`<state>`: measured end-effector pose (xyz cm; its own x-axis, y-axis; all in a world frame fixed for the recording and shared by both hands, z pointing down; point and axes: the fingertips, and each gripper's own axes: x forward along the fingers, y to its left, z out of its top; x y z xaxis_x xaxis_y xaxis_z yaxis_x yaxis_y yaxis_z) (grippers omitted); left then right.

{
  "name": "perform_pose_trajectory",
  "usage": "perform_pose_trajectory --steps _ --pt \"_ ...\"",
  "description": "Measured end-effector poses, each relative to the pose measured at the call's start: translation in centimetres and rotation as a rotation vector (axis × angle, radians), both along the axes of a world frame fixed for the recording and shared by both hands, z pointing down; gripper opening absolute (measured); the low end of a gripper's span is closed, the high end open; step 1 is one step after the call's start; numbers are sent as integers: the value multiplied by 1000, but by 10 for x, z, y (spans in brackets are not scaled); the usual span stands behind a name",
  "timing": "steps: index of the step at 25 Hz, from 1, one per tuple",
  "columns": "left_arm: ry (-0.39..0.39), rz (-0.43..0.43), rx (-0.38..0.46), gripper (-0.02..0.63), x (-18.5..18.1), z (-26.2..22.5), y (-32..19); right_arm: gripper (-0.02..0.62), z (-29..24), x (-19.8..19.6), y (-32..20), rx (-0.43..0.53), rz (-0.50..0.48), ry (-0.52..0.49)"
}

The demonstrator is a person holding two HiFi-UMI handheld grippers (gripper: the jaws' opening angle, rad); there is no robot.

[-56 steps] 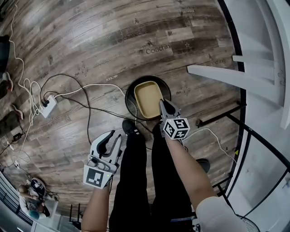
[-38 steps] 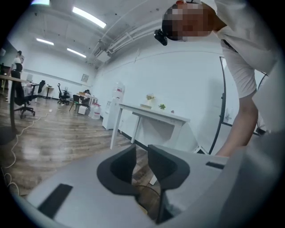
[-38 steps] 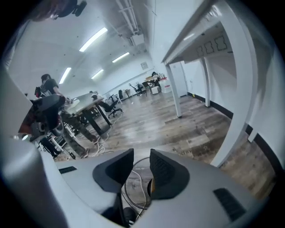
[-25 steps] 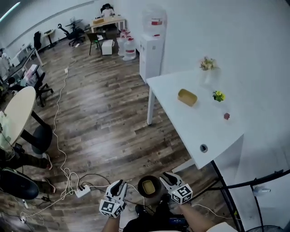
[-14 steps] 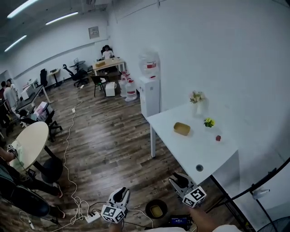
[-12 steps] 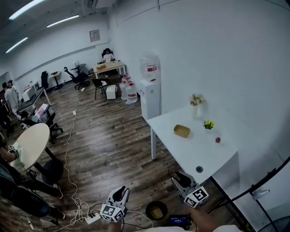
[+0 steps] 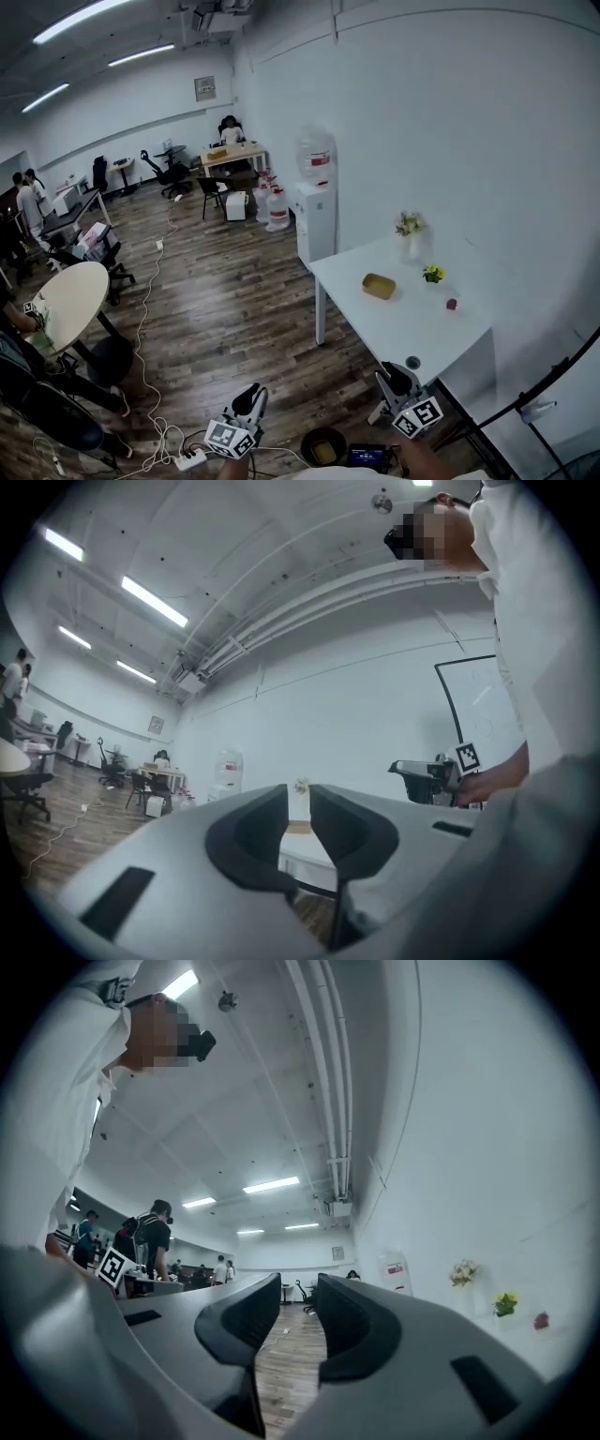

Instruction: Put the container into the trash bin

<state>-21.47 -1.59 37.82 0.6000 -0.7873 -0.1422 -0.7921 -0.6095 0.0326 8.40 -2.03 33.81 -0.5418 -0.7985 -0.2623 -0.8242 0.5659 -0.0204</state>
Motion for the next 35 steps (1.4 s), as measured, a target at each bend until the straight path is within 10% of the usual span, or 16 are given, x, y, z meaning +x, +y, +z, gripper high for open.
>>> perform_pose_trajectory --steps 12,35 --pt "4 -10 -4 77 19 0 -49 138 14 51 -63 -25 59 -4" --pt "-25 -90 -120 77 171 16 -283 166 83 252 -384 -285 67 -24"
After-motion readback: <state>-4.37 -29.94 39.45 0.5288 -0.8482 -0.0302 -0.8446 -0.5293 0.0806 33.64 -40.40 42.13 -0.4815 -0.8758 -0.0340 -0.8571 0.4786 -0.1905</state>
